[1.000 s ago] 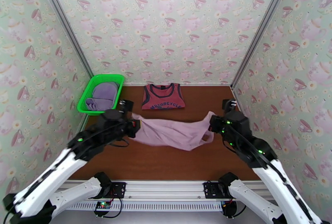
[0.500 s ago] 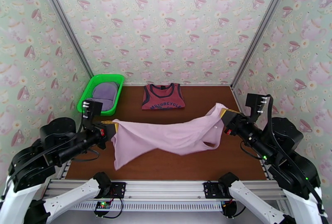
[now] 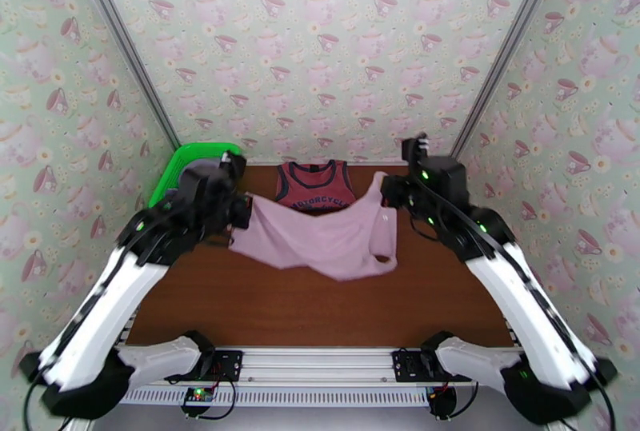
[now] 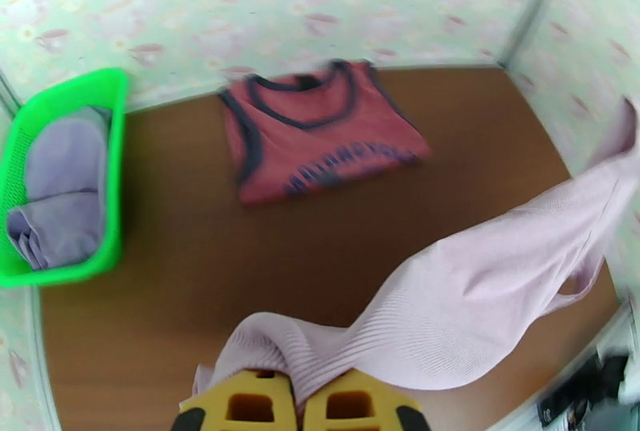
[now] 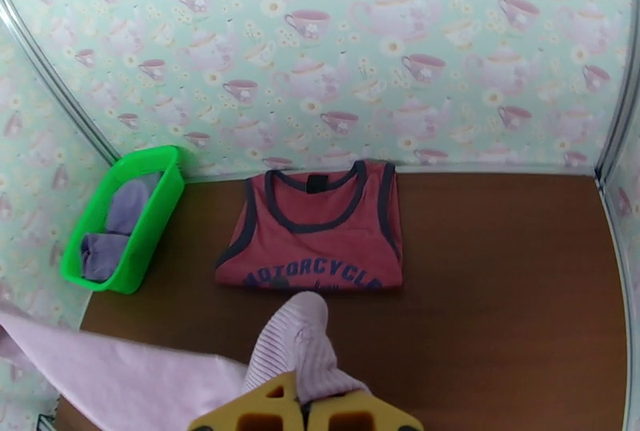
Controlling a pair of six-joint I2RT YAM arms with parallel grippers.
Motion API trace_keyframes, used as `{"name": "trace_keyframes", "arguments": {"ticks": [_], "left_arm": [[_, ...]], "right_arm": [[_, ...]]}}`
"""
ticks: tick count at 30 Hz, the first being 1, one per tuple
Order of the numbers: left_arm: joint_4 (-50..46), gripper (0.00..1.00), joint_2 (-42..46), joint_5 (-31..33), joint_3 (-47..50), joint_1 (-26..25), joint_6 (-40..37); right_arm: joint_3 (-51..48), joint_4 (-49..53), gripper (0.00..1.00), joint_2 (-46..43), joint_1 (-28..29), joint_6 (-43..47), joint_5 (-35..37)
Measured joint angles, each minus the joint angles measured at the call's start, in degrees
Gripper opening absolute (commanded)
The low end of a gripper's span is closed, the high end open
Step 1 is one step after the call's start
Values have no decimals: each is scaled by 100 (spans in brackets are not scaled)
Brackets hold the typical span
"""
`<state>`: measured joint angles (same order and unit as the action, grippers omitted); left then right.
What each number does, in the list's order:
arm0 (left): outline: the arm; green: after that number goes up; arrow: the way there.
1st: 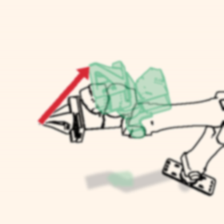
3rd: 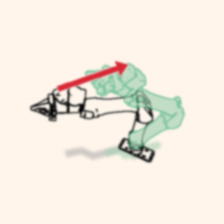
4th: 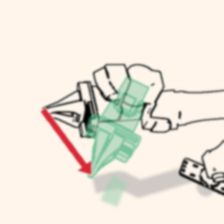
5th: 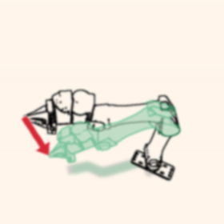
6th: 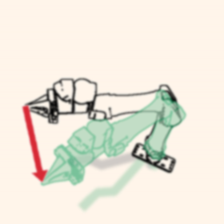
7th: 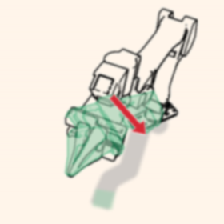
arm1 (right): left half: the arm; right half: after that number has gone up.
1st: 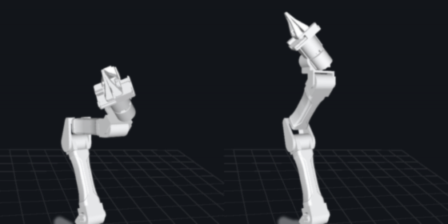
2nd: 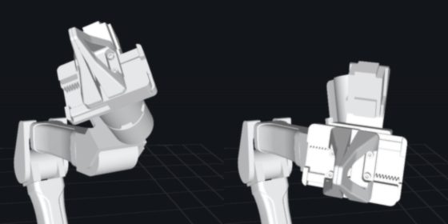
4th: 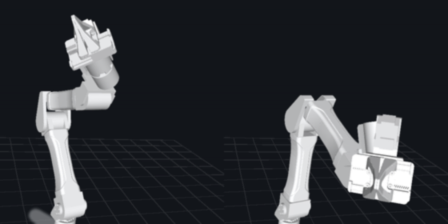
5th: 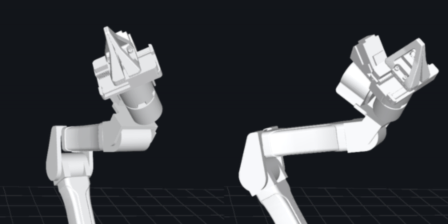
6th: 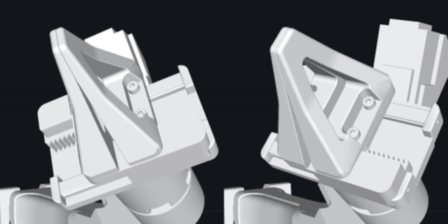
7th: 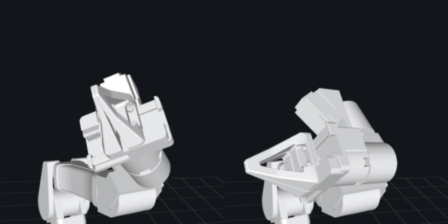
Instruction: Fold and stack the mixed laundry pile
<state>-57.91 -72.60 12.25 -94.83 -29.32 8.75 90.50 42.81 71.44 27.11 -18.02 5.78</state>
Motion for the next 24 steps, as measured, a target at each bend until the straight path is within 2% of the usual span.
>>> {"name": "trace_keyframes", "arguments": {"ticks": [3, 6, 8, 11, 12, 16, 18, 21, 24], "left_arm": [[363, 0, -640, -81, -629, 313, -317], [861, 0, -798, -160, -717, 389, -546], [1384, 0, -619, -260, -295, 389, -625], [2277, 0, 2, -389, 1165, 385, -638], [2570, 8, 240, -424, 1786, 385, -621], [3679, 75, 935, -494, 4481, 313, -144], [3982, 99, 1119, -490, 5648, 243, 352], [3952, 100, 1537, -426, 6878, 48, 1110], [3532, 100, 2243, -177, 7110, -136, 1676]], "right_arm": [[507, -201, 0, 398, -107, 205, -2], [560, -490, 0, 334, -160, 402, -37], [219, -870, 0, 92, -175, 518, -131], [-804, -1340, 0, -514, -175, 632, -393], [-1263, -1493, 0, -737, -175, 629, -516], [-3244, -1989, 0, -1405, -175, 289, -988], [-4266, -2153, 0, -1644, -173, -74, -1182], [-5663, -2118, 30, -2232, -168, -778, -1307], [-6349, -1801, 58, -3115, -168, -1403, -1200]]}}
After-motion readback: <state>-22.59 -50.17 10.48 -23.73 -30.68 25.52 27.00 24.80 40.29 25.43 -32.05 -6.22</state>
